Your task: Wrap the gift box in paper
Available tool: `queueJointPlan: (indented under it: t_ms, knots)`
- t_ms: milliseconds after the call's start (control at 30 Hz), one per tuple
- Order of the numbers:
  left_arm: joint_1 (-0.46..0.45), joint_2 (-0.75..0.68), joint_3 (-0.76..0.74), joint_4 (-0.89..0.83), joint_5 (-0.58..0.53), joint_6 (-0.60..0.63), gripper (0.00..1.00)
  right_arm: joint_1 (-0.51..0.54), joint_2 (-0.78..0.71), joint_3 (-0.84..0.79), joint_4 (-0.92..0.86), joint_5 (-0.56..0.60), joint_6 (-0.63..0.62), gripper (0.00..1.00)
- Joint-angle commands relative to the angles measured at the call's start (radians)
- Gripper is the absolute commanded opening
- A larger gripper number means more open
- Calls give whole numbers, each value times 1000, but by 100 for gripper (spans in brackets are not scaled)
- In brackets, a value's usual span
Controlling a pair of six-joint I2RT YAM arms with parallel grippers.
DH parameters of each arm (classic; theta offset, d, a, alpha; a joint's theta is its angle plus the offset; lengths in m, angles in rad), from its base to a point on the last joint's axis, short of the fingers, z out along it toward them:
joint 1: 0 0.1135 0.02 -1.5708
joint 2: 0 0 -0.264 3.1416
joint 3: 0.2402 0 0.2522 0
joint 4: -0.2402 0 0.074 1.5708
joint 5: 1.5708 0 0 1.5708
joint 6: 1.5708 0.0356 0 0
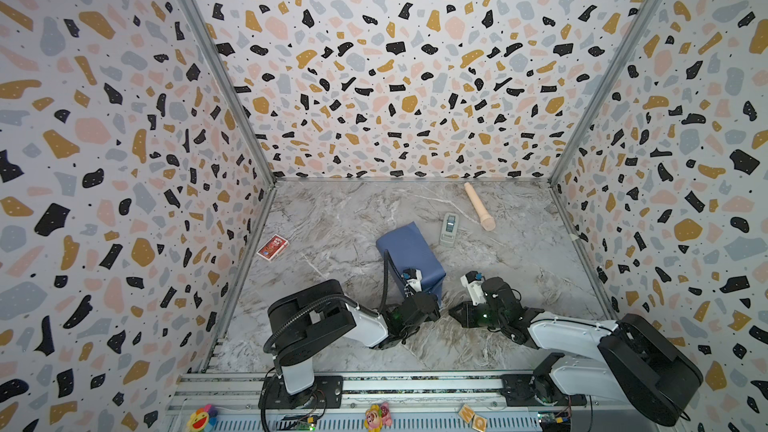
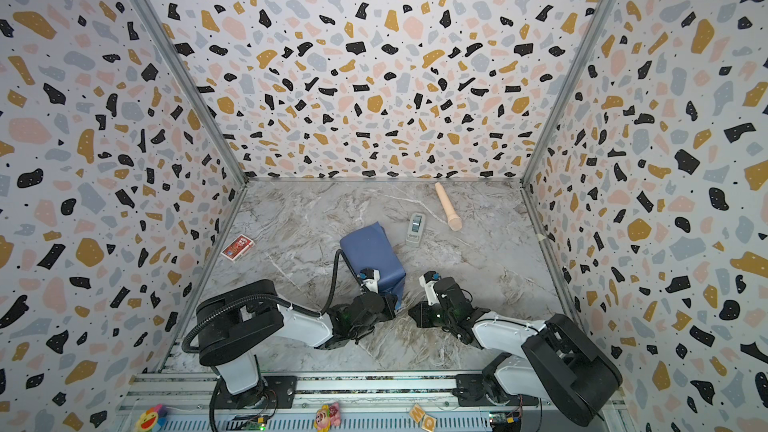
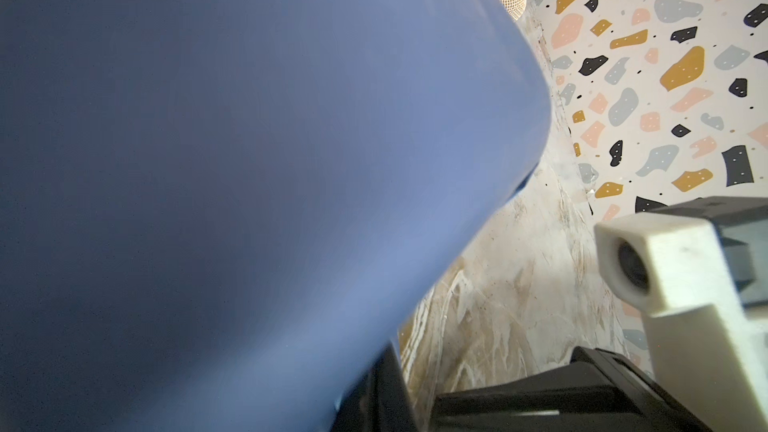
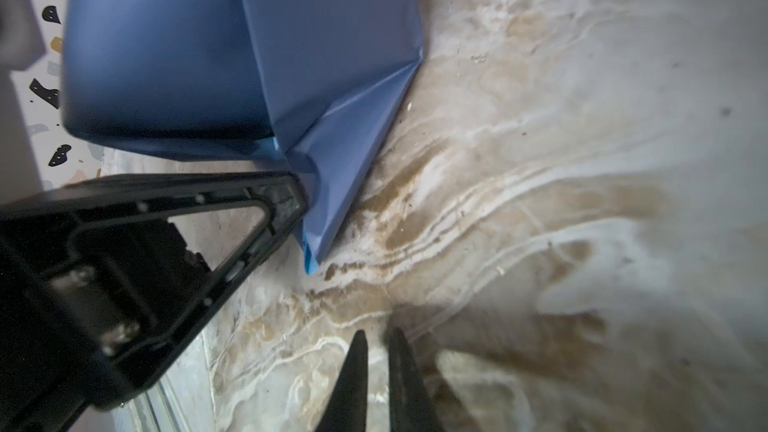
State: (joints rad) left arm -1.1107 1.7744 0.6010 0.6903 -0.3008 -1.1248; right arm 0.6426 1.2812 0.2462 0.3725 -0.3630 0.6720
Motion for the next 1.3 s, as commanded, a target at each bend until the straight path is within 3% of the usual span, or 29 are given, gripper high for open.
queueJointPlan:
  t_ms: [0, 333, 500, 800, 967, 1267]
  knots:
    - [6, -39, -10, 47, -12, 23, 0, 13, 51, 13, 76, 24, 33, 12]
    - [6, -69, -22, 35, -9, 34, 0, 43, 208, 36, 230, 37, 92, 11]
    - [2, -81, -22, 11, 1, 63, 0, 42, 160, 34, 180, 67, 72, 11]
    - [-6, -181, -122, -28, 41, 109, 22, -30, 23, 50, 19, 57, -61, 13]
    - [-6, -274, -164, -100, 77, 170, 29, -35, 96, 99, 29, 25, -47, 14]
    - [7, -448, -271, -185, 31, 200, 38, 8, 202, 119, 80, 27, 23, 14]
